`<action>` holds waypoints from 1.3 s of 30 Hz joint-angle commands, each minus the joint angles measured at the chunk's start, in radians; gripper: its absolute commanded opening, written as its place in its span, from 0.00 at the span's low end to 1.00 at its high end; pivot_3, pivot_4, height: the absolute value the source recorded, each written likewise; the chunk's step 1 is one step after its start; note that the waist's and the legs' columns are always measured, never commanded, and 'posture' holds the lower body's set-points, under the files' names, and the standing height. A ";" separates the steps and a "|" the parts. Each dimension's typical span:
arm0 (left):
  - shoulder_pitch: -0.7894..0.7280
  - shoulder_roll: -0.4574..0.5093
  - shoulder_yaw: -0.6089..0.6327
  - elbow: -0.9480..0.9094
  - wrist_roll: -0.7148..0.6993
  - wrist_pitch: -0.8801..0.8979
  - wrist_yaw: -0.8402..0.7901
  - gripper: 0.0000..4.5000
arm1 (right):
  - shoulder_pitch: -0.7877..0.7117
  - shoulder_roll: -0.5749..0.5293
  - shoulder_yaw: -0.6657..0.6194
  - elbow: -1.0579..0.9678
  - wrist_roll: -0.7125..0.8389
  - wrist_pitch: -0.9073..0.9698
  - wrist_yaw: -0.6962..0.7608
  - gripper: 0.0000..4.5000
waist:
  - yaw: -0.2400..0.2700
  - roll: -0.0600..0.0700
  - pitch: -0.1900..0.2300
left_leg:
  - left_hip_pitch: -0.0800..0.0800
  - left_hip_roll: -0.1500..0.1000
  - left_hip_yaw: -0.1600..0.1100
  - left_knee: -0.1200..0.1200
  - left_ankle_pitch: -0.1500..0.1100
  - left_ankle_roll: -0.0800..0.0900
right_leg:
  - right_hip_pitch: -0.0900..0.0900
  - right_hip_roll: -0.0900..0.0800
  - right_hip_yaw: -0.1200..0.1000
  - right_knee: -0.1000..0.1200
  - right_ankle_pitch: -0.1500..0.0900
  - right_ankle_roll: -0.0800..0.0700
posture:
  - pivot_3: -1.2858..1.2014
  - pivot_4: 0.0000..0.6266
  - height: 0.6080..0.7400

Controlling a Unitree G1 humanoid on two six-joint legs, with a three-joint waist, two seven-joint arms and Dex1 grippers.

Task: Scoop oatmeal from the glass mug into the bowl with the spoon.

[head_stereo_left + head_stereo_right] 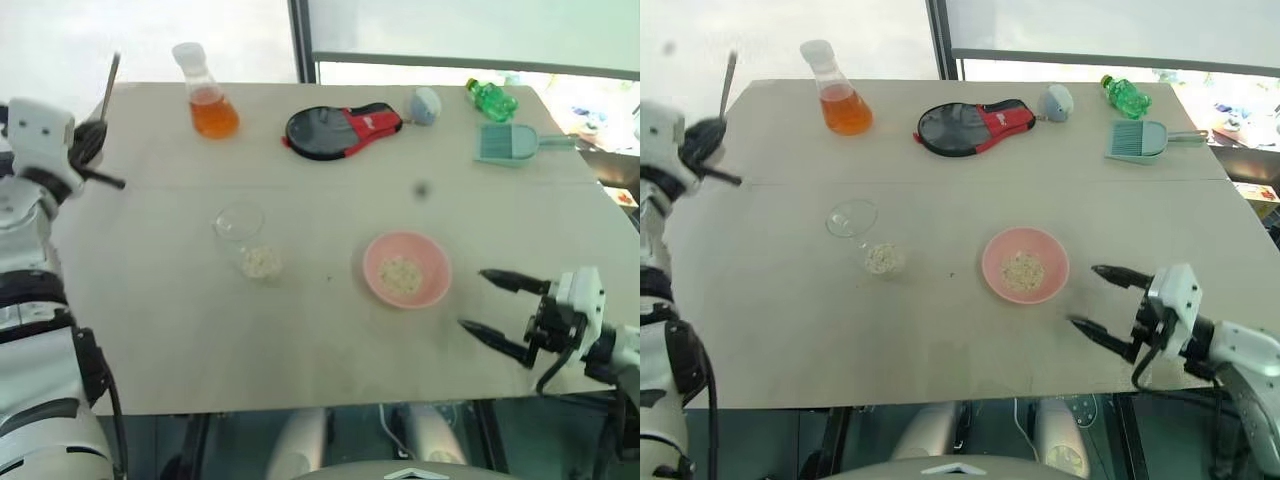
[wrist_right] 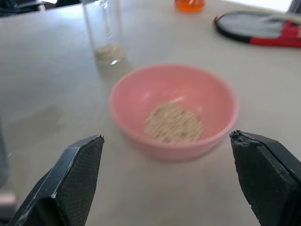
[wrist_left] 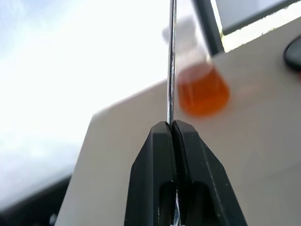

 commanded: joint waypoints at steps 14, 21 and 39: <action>-0.241 -0.192 -0.304 -0.444 0.446 -0.250 0.325 0.00 | -1.046 0.396 -0.029 0.228 0.562 0.525 -0.957 1.00 | -0.007 0.003 0.001 | -0.026 -0.005 0.000 0.005 0.005 -0.008 | -0.029 0.000 0.002 0.011 0.000 -0.001 | 0.52 0.24 1.00; -0.250 -0.246 -0.365 -0.640 0.643 -0.203 0.419 0.00 | -1.254 0.572 -0.040 0.384 0.584 0.436 -1.067 1.00 | -0.035 0.004 0.002 | -0.035 -0.008 0.001 0.014 0.005 -0.007 | -0.036 -0.004 0.000 0.016 0.000 0.000 | 0.52 0.24 1.00; -0.185 -0.261 -0.377 -0.754 0.804 -0.148 0.506 0.00 | -1.312 0.645 -0.022 0.445 0.549 0.356 -1.027 0.42 | -0.051 0.007 0.002 | -0.029 -0.007 0.005 0.014 0.005 -0.007 | -0.035 -0.002 0.003 0.020 0.000 0.000 | 0.52 0.24 1.00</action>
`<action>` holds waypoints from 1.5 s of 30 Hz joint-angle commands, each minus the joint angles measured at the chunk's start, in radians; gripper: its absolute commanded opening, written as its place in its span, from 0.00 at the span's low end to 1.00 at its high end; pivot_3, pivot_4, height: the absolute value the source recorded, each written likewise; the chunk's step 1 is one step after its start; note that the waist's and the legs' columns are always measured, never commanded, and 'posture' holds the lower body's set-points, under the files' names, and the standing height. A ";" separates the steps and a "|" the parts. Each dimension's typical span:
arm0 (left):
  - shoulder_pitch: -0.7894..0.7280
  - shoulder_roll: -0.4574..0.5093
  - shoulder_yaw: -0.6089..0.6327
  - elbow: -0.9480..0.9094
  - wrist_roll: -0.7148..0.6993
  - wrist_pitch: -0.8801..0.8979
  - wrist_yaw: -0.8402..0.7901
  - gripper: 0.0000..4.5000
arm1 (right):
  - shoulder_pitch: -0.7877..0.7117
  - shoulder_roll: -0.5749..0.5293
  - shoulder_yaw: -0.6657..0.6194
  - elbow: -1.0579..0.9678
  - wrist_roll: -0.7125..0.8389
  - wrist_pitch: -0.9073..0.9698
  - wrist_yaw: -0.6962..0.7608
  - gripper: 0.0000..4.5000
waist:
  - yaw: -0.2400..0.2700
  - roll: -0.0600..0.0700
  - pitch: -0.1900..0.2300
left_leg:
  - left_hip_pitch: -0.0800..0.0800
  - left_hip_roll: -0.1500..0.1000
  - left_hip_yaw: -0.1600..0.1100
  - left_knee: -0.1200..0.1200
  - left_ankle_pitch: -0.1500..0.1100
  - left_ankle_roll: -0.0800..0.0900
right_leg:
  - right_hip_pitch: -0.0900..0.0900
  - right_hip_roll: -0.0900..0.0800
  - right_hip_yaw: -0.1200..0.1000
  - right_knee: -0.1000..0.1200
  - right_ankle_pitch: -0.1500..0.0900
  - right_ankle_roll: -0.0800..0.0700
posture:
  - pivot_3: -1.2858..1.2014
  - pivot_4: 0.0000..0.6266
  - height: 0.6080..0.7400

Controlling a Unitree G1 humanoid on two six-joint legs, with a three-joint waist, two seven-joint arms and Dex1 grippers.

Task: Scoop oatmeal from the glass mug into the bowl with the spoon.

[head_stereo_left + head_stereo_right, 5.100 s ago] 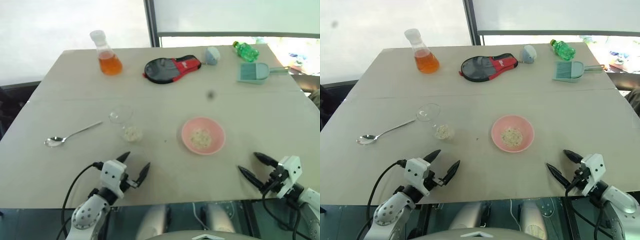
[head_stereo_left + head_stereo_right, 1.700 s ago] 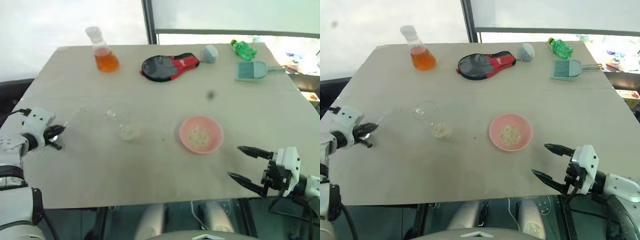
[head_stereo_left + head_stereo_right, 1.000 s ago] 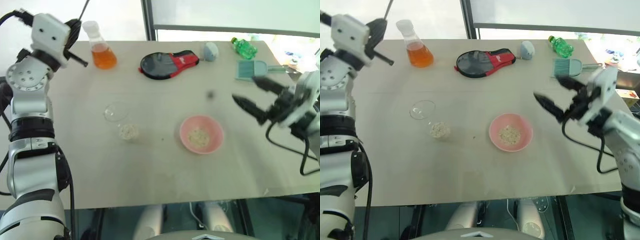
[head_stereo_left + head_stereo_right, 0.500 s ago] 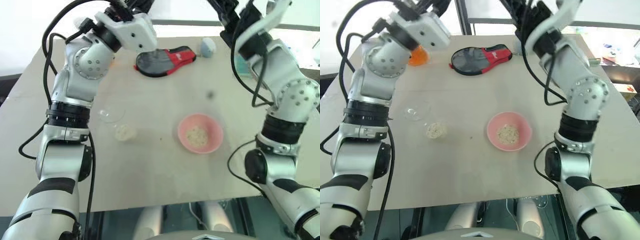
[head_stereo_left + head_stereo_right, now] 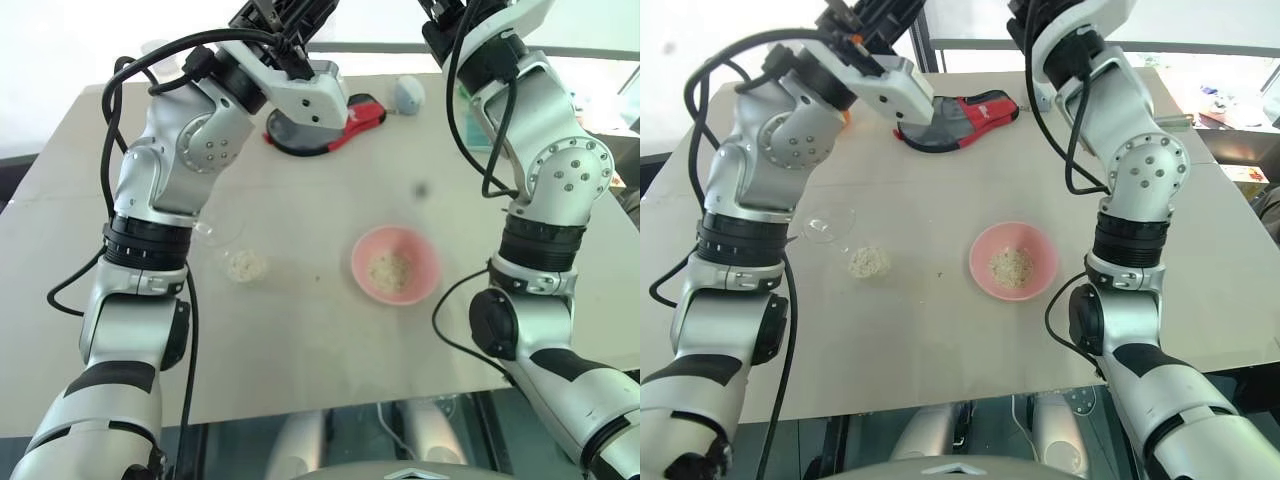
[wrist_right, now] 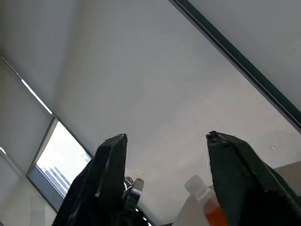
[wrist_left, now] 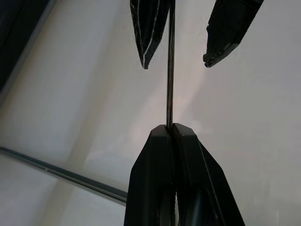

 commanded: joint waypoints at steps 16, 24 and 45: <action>0.020 -0.060 -0.010 -0.032 -0.051 0.069 -0.014 0.00 | -0.005 0.013 0.009 -0.056 -0.008 -0.026 -0.034 0.00 | -0.006 0.002 0.001 | 0.000 0.000 0.000 0.000 0.000 0.000 | 0.000 0.000 0.000 0.001 0.000 0.000 | 0.52 0.24 1.00; 0.048 -0.069 -0.001 -0.053 -0.090 0.076 -0.034 0.15 | -0.007 0.017 0.000 -0.046 -0.026 -0.038 -0.036 0.00 | -0.006 0.002 0.001 | 0.000 0.000 0.000 0.000 0.000 0.000 | 0.000 0.000 0.000 0.001 0.000 0.000 | 0.52 0.24 1.00; 0.503 -0.007 0.520 -0.326 -0.543 0.319 -0.042 0.61 | 0.160 -0.236 -0.150 -0.063 0.028 0.067 -0.073 0.00 | -0.010 0.003 0.000 | 0.003 0.003 0.003 0.000 0.000 0.000 | 0.000 0.000 0.005 0.001 0.000 0.000 | 0.52 0.24 1.00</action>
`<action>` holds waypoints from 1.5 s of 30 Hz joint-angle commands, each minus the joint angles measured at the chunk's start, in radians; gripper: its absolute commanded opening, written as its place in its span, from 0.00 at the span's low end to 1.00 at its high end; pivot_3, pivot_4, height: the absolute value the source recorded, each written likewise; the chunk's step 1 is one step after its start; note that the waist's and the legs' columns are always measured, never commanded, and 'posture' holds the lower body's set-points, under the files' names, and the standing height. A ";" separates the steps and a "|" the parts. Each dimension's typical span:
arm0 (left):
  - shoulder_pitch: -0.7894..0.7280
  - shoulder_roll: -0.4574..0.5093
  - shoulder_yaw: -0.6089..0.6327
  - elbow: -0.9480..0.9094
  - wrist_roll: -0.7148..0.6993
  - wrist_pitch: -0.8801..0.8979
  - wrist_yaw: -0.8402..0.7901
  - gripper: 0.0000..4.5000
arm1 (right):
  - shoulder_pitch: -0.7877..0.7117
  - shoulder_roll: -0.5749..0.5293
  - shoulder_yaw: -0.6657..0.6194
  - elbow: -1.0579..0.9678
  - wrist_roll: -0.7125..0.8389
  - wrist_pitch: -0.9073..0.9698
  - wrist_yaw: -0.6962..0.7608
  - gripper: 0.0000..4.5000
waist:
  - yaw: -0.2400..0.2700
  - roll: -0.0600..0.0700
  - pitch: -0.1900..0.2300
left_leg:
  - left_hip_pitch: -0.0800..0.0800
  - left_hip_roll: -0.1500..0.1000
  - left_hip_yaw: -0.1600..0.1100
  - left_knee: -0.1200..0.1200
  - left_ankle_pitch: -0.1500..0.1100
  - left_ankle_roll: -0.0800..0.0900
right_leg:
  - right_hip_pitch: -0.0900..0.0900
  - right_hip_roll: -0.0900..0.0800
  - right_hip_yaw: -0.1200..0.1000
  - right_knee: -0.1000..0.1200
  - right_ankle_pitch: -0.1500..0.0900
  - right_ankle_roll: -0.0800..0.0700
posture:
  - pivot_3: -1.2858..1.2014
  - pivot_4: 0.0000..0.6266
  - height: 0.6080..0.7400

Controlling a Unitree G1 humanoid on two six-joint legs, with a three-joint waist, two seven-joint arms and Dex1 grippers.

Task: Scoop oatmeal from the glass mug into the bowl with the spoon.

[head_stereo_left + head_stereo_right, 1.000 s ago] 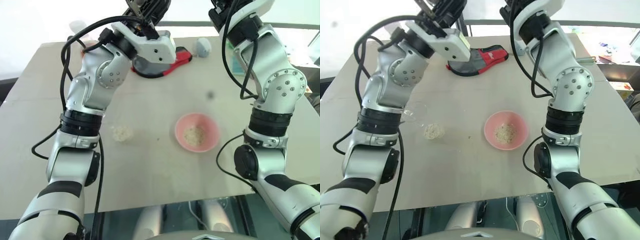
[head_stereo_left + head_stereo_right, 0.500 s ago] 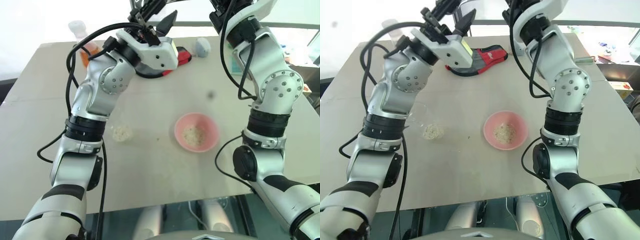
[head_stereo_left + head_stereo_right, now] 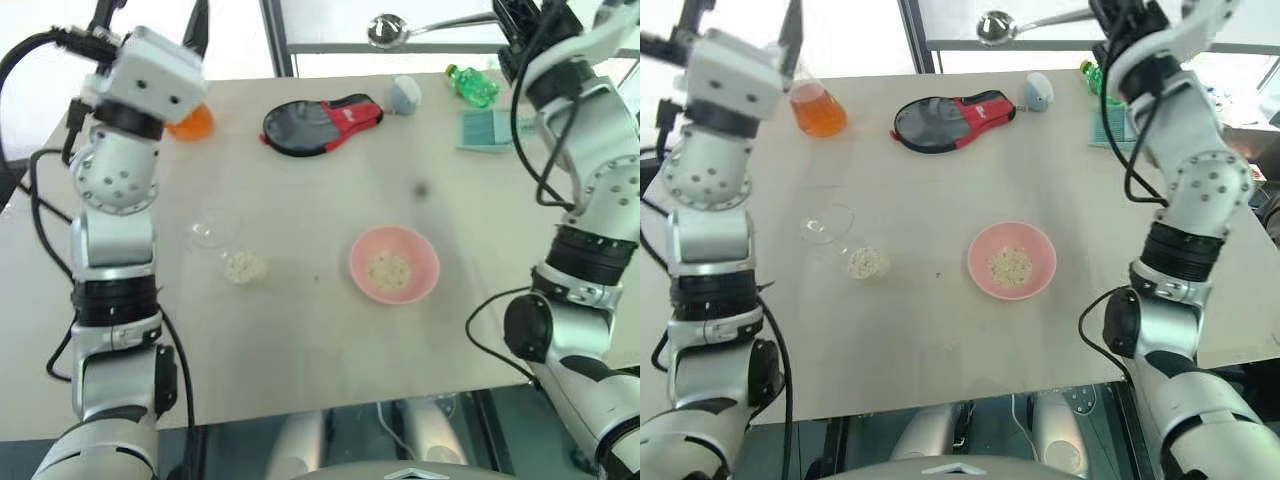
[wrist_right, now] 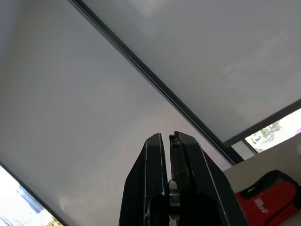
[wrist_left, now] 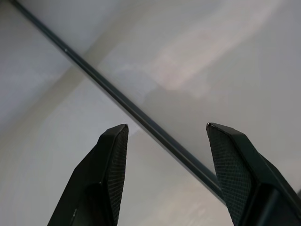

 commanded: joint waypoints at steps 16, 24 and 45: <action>0.609 -0.105 0.160 0.100 -0.461 0.110 -0.359 0.61 | 0.118 -0.082 -0.051 -0.044 0.013 0.007 0.002 0.00 | 0.025 0.001 0.000 | 0.004 0.000 0.002 0.002 -0.003 0.005 | 0.000 0.001 0.005 0.008 0.000 0.000 | 0.52 0.24 1.00; 0.546 -0.102 0.136 0.190 -0.490 0.070 -0.427 0.61 | 0.126 -0.083 -0.049 -0.074 0.022 0.009 -0.018 0.00 | 0.029 0.001 0.000 | 0.005 0.000 0.002 0.002 -0.003 0.005 | 0.000 0.001 0.006 0.009 0.000 0.000 | 0.52 0.24 1.00; 0.399 -0.122 0.012 0.293 -0.459 0.043 -0.406 0.02 | 0.171 -0.054 -0.017 -0.150 0.054 0.019 -0.066 0.00 | 0.029 0.002 -0.001 | 0.005 0.001 0.003 0.002 -0.003 0.005 | 0.000 0.001 0.006 0.008 0.000 0.000 | 0.52 0.24 1.00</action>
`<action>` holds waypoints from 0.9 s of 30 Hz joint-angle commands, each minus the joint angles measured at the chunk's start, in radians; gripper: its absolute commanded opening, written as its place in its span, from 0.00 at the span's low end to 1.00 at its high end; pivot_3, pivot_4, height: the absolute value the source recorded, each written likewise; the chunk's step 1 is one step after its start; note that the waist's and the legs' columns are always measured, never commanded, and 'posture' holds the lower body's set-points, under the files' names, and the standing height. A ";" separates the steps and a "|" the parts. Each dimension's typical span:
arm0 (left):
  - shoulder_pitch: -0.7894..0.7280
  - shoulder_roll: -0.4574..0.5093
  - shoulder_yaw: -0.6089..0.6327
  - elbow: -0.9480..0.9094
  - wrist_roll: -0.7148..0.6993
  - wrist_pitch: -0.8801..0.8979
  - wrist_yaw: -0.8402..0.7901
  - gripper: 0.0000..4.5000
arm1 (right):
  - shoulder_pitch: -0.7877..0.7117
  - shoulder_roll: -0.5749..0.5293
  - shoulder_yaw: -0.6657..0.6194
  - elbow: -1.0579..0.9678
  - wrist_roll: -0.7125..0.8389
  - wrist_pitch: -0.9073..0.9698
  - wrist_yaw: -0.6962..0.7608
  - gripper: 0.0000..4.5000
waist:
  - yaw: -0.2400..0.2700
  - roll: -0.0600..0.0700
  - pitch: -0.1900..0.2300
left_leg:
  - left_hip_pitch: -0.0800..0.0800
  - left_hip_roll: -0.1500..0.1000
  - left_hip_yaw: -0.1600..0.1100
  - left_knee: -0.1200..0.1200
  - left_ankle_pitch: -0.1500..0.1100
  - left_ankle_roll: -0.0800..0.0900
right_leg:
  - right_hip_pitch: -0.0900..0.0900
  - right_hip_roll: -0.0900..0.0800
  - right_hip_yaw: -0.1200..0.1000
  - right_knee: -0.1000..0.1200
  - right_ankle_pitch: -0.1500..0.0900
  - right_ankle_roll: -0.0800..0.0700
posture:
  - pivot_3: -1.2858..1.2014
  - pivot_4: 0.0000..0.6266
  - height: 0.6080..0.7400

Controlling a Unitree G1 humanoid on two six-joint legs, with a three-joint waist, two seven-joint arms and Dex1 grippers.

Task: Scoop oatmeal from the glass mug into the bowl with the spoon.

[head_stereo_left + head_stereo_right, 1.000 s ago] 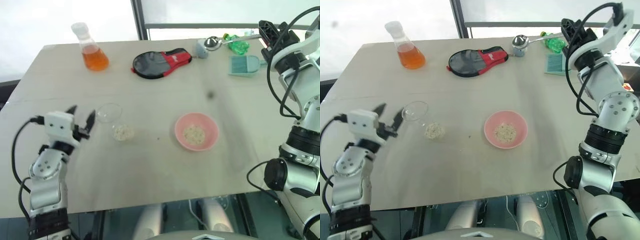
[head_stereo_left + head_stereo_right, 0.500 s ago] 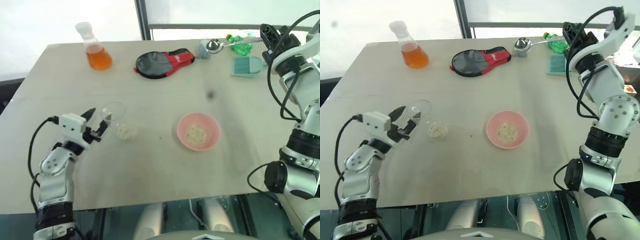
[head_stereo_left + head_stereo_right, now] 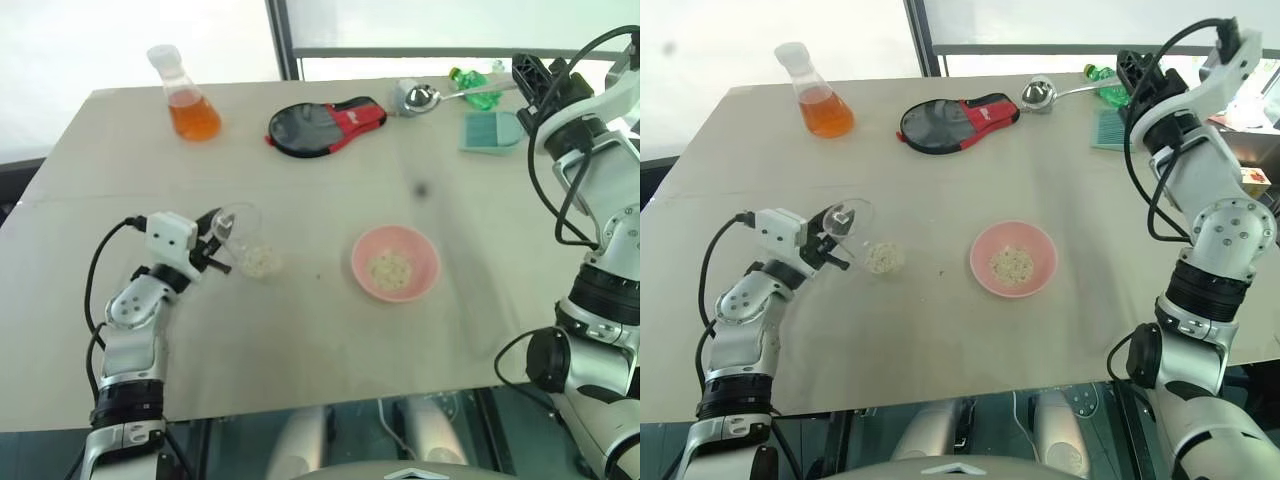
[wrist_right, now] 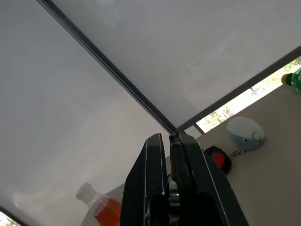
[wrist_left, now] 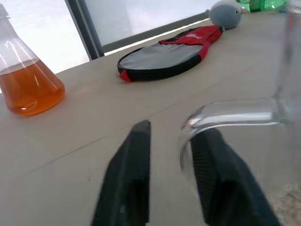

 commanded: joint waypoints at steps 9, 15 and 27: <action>-0.058 -0.015 -0.022 -0.021 0.039 0.047 0.109 0.02 | -0.011 -0.014 0.012 -0.062 0.083 0.031 0.008 0.00 | 0.001 0.002 -0.001 | 0.001 0.000 0.000 0.000 0.000 0.000 | 0.000 0.000 0.000 0.001 0.000 0.000 | 0.52 0.24 1.00; -0.253 -0.095 -0.143 0.000 0.117 0.113 0.176 0.02 | -0.070 -0.026 0.096 -0.079 0.225 0.140 0.052 0.00 | 0.005 0.002 -0.001 | -0.001 -0.001 -0.001 0.001 0.000 0.000 | 0.001 0.000 -0.001 0.000 0.000 0.000 | 0.52 0.24 1.00; -0.561 -0.140 -0.235 0.322 0.104 0.053 -0.036 0.02 | -0.091 -0.206 0.327 -0.040 -0.132 0.173 0.378 0.00 | -0.017 0.002 -0.001 | -0.003 -0.002 -0.001 -0.002 0.000 0.000 | 0.000 0.001 -0.003 -0.009 0.000 0.000 | 0.52 0.24 1.00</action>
